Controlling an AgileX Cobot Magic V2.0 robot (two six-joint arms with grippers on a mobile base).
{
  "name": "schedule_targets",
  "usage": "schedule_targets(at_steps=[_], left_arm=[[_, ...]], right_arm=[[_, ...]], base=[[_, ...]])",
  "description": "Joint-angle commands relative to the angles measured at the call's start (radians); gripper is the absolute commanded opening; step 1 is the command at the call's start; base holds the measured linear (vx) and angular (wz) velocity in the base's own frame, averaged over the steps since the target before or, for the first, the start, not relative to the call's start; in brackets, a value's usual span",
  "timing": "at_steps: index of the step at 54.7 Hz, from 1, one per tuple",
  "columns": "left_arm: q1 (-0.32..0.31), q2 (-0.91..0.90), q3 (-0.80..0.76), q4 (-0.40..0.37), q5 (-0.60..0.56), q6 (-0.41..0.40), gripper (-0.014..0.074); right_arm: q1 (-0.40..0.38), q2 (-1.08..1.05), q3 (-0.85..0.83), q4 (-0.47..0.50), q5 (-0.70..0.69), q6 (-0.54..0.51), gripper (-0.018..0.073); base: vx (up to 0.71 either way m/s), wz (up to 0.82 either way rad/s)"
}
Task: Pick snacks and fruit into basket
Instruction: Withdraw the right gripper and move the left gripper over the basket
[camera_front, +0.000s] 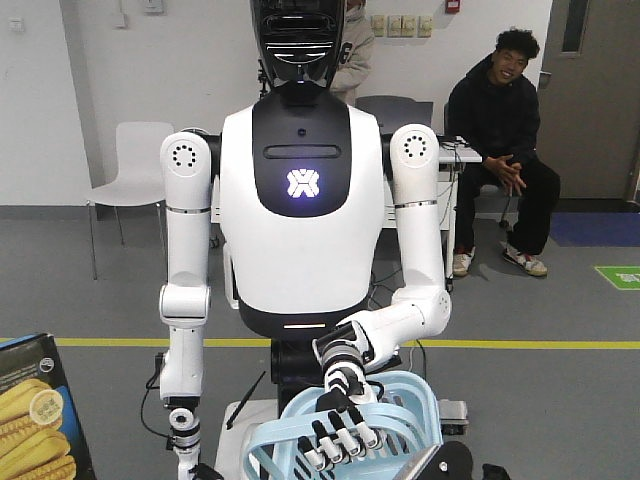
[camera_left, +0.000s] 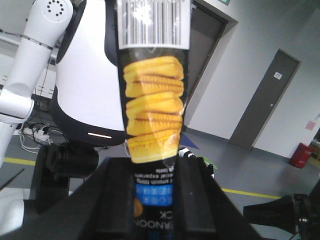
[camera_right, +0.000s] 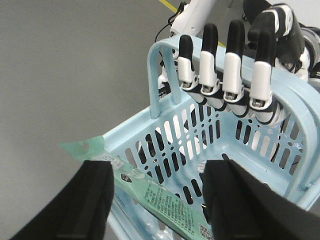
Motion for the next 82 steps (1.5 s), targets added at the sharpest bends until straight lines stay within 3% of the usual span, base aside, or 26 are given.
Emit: schedule_targets(at_steps=[1,8,15,23,29,42,51,63,72,78,82], left_arm=[[-0.004,0.058,-0.032,-0.003,-0.148,-0.062,0.0003],[-0.005,0.128,-0.032,0.026,-0.189,-0.13,0.0003],[-0.005,0.189,-0.032,0.166,-0.257,-0.184,0.0003],[-0.005,0.28,-0.032,0.347,-0.344,-0.296,0.0003],[-0.005,0.352,-0.032,0.428,-0.389,-0.395,0.0003],[-0.005,0.522,-0.032,0.579,-0.523,-0.471,0.0003],[-0.005,0.601,-0.032,0.579,-0.53,-0.56,0.0003],[-0.005,0.678,-0.032,0.581,-0.58,-0.563,0.0003],[-0.005,0.757,-0.032,0.581,-0.658,-0.598,0.0003],[-0.005,0.813,-0.032,0.606,-0.703,-0.649,0.0003],[-0.005,0.841,-0.032,0.663,-0.733,-0.686,0.0003]], right_arm=[[-0.003,-0.047,-0.028,-0.001,-0.092,-0.002,0.0447],[-0.003,-0.069,-0.028,-0.001,-0.122,-0.003,0.0427],[-0.003,-0.095,-0.028,0.006,-0.149,-0.021,0.0357],[-0.003,-0.127,-0.028,0.093,-0.143,-0.033,0.0161],[-0.003,-0.147,-0.028,0.179,-0.141,-0.087,-0.0012],[-0.003,-0.171,-0.028,0.408,-0.146,-0.273,-0.0014],[-0.003,-0.192,-0.028,0.585,-0.206,-0.478,-0.0013],[-0.003,-0.214,-0.028,0.948,-0.348,-0.794,-0.001],[-0.003,-0.214,-0.028,1.135,-0.404,-1.027,-0.0009],[-0.003,-0.214,-0.028,1.21,-0.443,-1.082,-0.0008],[-0.003,-0.214,-0.028,1.232,-0.464,-1.084,-0.0008]], base=[[0.0,0.0],[0.0,0.0],[0.0,0.0],[0.0,0.0],[0.0,0.0],[0.0,0.0],[0.0,0.0],[0.0,0.0],[0.0,0.0],[0.0,0.0],[0.0,0.0]])
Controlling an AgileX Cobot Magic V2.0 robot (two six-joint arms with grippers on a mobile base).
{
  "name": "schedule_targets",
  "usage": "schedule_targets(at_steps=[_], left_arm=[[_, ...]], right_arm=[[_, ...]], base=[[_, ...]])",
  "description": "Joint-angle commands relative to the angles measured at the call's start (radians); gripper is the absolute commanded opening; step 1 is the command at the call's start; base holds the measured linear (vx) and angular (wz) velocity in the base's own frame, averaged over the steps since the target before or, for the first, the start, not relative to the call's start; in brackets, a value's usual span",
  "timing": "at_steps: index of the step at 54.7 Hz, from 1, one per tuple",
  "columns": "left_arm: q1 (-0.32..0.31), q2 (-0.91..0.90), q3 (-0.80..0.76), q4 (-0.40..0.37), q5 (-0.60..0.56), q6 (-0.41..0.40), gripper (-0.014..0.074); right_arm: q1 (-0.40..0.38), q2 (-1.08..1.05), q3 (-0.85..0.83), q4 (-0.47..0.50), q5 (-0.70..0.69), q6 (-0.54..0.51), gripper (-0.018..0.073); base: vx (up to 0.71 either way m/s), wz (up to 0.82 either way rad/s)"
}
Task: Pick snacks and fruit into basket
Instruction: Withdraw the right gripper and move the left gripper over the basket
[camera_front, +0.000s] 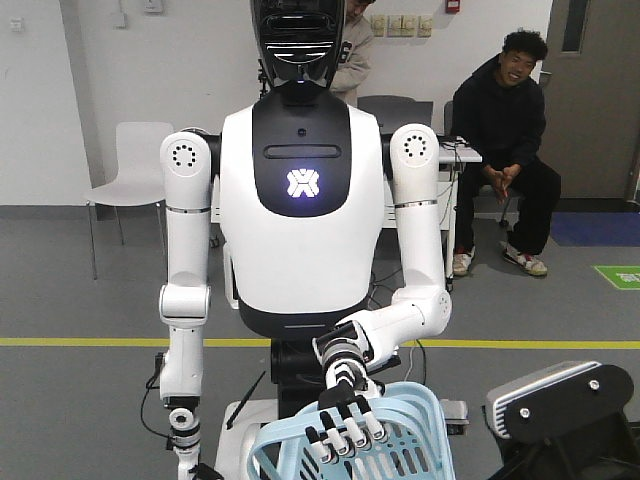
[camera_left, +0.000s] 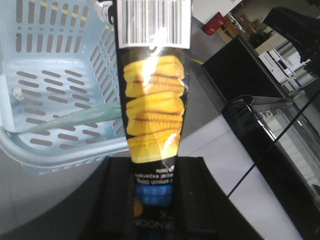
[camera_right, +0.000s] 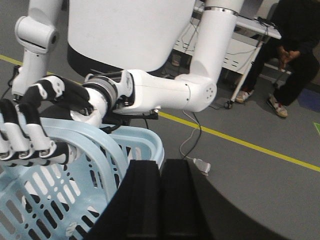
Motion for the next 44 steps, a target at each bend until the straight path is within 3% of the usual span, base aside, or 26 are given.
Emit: schedule_targets(at_steps=[1,11,32,44], left_arm=[[-0.005,0.02,-0.029,0.042,-0.14,-0.064,0.0003],[-0.005,0.057,-0.029,0.21,-0.15,-0.224,0.0003],[-0.005,0.061,-0.029,0.22,-0.135,-0.234,0.0003],[-0.005,0.061,-0.029,0.275,-0.077,-0.31,0.0003]], right_arm=[[-0.003,-0.024,-0.03,0.003,-0.067,-0.027,-0.0008],[-0.003,-0.024,-0.03,0.003,-0.068,-0.027,-0.0008],[-0.003,-0.024,-0.03,0.003,-0.064,-0.026,-0.0008],[-0.003,-0.024,-0.03,0.003,-0.064,-0.026,-0.0008]], base=[[0.0,0.0],[0.0,0.0],[0.0,0.0],[0.0,0.0]])
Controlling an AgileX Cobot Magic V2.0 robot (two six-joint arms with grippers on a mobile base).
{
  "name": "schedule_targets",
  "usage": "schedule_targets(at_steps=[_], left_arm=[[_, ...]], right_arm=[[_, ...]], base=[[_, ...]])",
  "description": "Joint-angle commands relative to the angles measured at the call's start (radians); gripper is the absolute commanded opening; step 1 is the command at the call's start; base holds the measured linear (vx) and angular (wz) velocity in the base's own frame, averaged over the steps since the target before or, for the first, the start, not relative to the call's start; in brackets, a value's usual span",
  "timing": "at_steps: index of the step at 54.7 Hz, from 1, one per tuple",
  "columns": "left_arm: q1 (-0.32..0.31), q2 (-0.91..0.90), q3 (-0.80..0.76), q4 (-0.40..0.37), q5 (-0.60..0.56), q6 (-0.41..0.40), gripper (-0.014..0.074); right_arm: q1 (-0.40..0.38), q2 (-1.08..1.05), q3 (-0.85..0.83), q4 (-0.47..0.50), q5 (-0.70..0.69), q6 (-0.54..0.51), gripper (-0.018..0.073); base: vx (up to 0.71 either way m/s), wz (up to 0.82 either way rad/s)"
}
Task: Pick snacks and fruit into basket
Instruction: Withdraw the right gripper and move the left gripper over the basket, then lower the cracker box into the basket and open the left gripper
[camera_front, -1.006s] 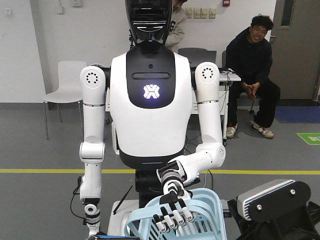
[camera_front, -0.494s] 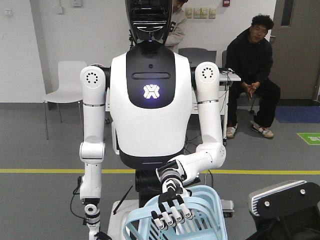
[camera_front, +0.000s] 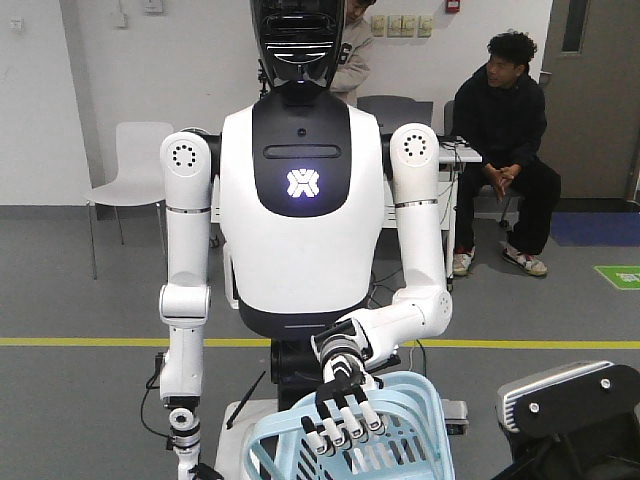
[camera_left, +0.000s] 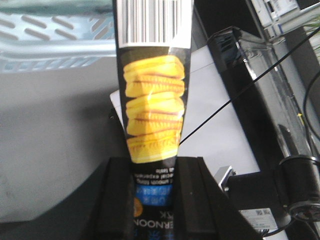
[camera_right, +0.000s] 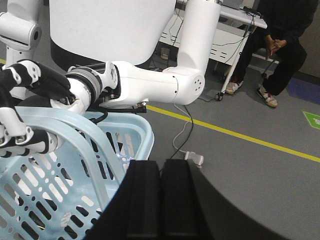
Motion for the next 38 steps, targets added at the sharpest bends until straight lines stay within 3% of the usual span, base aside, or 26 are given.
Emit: schedule_targets(at_steps=[1,19,38], left_arm=[[-0.005,-0.017,-0.025,-0.013,-0.045,-0.029,0.0003],[-0.005,-0.017,-0.032,-0.074,0.03,-0.03,0.0003],[-0.005,-0.014,-0.157,-0.037,0.152,-0.032,0.0003]], right_arm=[[-0.003,-0.024,-0.03,-0.043,-0.037,-0.007,-0.0008],[-0.003,-0.024,-0.03,-0.043,-0.033,-0.007,-0.0008],[-0.003,-0.024,-0.03,-0.043,-0.033,-0.007,-0.0008]], base=[[0.0,0.0],[0.0,0.0],[0.0,0.0]])
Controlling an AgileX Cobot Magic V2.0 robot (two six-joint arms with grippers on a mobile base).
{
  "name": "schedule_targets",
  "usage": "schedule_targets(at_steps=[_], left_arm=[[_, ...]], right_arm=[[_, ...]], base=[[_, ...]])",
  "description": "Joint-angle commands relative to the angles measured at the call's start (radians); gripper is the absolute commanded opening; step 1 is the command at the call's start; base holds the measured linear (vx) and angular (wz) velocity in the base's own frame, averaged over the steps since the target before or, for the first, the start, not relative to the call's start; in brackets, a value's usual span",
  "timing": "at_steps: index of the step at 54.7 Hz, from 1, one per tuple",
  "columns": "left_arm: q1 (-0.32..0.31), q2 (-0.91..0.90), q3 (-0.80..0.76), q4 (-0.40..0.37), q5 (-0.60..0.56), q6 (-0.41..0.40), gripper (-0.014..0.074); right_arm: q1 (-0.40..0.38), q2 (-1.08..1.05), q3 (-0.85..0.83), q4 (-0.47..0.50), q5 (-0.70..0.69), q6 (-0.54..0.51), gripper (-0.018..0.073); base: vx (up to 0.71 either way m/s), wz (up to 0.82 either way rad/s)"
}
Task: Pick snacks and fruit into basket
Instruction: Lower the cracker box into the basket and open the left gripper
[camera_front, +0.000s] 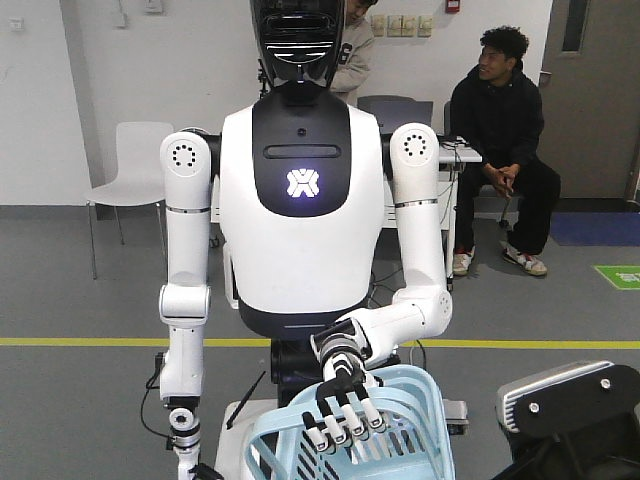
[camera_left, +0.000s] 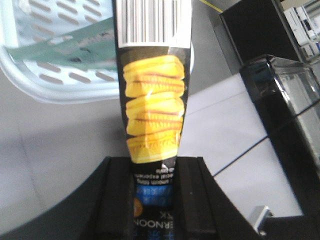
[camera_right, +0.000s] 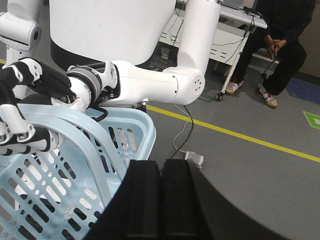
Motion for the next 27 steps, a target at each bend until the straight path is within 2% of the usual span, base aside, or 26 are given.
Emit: schedule_targets(at_steps=[1,2,13,27], left_arm=[[-0.005,-0.011,-0.041,-0.019,-0.019,-0.008,0.0003],[-0.005,0.092,-0.066,-0.001,-0.076,-0.031,0.0003],[-0.005,0.193,-0.14,-0.001,-0.147,-0.031,0.0003],[-0.005,0.246,-0.229,-0.001,-0.15,-0.032,0.0003]], right_arm=[[-0.003,-0.024,-0.03,-0.043,-0.034,-0.007,-0.0008],[-0.003,-0.024,-0.03,-0.043,-0.034,-0.007,-0.0008],[-0.003,-0.024,-0.03,-0.043,-0.034,-0.007,-0.0008],[-0.003,-0.024,-0.03,-0.043,-0.034,-0.007,-0.0008]], base=[[0.0,0.0],[0.0,0.0],[0.0,0.0],[0.0,0.0]])
